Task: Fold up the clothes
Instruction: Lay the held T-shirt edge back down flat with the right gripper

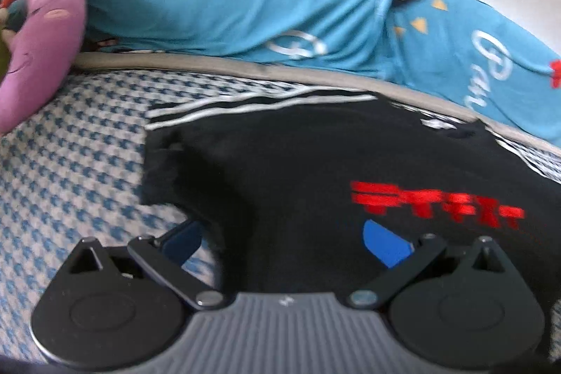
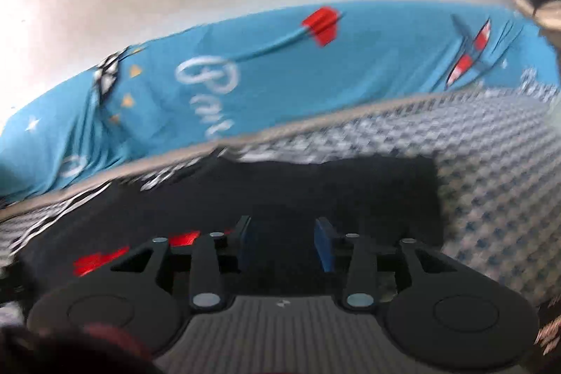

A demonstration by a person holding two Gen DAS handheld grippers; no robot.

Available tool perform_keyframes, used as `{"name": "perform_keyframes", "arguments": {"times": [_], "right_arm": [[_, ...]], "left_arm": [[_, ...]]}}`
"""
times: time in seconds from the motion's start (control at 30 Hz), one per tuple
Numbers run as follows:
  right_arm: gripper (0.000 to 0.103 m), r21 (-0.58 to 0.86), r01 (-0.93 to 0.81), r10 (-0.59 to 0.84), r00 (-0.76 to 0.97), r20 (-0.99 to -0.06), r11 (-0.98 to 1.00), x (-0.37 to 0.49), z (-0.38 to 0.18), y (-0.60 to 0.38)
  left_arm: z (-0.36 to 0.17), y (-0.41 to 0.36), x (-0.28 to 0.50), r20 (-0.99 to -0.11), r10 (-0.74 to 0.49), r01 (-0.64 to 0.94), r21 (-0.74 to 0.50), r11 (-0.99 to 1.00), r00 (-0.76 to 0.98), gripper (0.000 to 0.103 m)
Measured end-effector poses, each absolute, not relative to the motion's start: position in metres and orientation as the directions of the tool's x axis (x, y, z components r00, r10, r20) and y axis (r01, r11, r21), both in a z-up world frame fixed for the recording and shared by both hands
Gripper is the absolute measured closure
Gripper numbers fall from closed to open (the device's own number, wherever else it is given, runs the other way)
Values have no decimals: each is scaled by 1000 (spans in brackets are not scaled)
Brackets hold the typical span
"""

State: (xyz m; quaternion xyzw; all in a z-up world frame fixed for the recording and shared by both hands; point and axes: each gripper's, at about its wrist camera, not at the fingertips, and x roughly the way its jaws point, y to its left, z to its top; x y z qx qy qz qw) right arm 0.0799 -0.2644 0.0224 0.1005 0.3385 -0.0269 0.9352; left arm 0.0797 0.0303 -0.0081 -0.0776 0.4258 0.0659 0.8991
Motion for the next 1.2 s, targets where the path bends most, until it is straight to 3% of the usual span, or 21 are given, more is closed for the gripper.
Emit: {"name": "perform_keyframes", "arguments": {"times": [0.4,0.73,1.2], "right_arm": [[64,270,-20,218,650,-728,963,9,13,-236],[64,288,-57,261,617,-742,956,-11,12,-247],[63,307,-93,304,570,-763,947,-14,7,-251]], "left_arm": [[-8,-38,70,-782,0,-34,-27,999,623,0],[-18,-73,56,-775,-31,60,8,998,631,1],[-19,-73,57,-767,-30,47,1,999,641,5]]}}
